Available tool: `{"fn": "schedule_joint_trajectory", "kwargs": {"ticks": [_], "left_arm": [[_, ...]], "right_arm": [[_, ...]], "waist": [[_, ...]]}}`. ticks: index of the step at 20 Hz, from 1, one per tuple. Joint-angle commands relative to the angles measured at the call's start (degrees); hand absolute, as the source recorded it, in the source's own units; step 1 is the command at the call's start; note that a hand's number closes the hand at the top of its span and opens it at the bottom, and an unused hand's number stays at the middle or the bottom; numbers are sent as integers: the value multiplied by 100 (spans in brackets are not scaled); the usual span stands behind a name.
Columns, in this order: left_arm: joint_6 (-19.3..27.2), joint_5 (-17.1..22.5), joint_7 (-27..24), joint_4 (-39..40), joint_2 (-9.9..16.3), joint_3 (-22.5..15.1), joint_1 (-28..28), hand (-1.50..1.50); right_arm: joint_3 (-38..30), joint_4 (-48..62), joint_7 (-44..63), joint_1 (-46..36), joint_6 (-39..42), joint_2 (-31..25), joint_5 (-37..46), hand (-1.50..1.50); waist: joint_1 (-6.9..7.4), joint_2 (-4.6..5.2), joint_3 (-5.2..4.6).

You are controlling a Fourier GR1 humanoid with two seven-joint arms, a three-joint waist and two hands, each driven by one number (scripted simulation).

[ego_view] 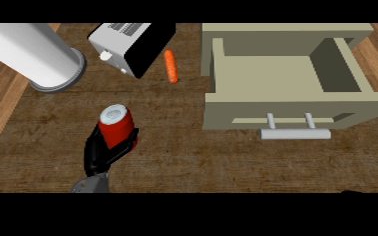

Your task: Pick up the can, place it into the drawer and close the drawer

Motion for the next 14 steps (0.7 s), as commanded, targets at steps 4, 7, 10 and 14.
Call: {"fn": "schedule_joint_trajectory", "kwargs": {"ticks": [4,7,10,14], "left_arm": [[-175,-33,-15,-256,-155,-119,-61,150],[-331,-179,-397,196,-151,-141,-222,150],[-512,-198,172,563,125,-115,-1171,150],[-888,-204,-96,1690,64,42,-2144,150]], "right_arm": [[171,-99,87,-152,-189,157,319,-150],[-151,-30,85,-113,34,-80,59,-150],[-13,-72,-237,214,104,118,209,-150],[-262,68,-15,-349,39,-158,-139,-150]], "waist": [[27,0,-4],[9,4,-5],[-48,10,-5],[-125,45,-13]]}}
